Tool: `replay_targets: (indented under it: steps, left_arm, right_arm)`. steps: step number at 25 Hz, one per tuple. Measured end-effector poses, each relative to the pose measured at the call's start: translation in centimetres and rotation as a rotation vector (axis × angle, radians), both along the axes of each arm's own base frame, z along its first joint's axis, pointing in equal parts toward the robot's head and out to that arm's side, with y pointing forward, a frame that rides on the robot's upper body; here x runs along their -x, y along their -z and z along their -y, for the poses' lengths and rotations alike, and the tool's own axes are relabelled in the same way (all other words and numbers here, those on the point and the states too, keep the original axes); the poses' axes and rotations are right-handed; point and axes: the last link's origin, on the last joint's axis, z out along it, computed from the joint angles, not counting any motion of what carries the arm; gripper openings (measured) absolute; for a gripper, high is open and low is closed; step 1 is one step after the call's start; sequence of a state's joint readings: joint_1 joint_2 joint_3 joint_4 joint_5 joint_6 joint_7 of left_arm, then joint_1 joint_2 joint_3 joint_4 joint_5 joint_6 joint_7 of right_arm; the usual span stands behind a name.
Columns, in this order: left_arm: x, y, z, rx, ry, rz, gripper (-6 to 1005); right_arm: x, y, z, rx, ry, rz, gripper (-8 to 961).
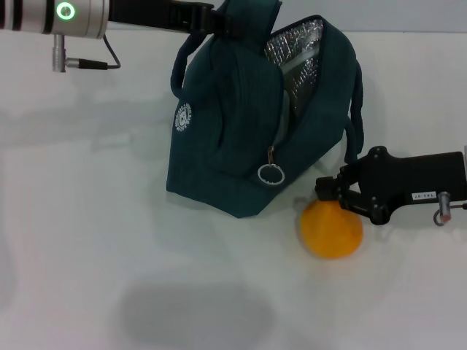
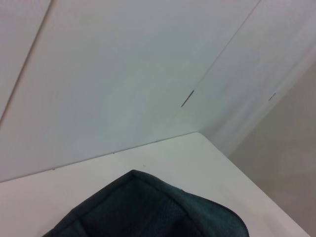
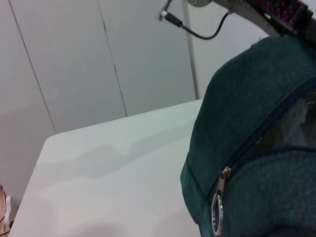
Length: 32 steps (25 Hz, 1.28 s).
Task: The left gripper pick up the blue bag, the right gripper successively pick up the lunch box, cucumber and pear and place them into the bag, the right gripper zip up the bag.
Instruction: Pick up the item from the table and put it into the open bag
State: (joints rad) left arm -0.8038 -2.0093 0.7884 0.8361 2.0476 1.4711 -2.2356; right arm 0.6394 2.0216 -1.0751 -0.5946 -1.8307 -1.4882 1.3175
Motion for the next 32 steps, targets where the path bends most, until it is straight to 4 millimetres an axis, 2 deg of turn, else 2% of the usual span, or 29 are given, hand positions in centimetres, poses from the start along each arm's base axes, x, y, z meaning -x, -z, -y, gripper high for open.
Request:
replay_targets:
  steps: [6,12,18,23,27,32]
  left_arm:
    - [0.1,-0.1,-0.1,-0.009,-0.004,-0.002,40]
    - [0.1,-0.1,-0.2,-0.015,0.001,-0.006,40]
    - [0.0,-0.1,-0.2,-0.016,0.005,-0.006,40]
    - [-0.3,0.1,-0.3,-0.012,0.009,-0.005,40]
    - [-0.5,0.1,-0.1,0.001,0.008,0.005,40]
    - [-0.7,0.3,0.0,0.014,0.005,0.015,40]
  right_arm:
    - [0.2,-0.9,0.0,-0.021,0.009,-0.059,54]
    - [0.9,-3.1,0.2,-0.061,-0.027,-0.183,37]
    - [2.9,-7.1,-0.6,-0.169,-0.122,-0.303,38]
    - [5.5,-9.7,-2.4,-0.293,-0.205,-0.348,38]
    - [7.2,-10.2,-4.5,-0.387,-0.238,-0.327,38]
    - [7.9,-8.6,-6.5,-0.456,-0.245,-0.237,37]
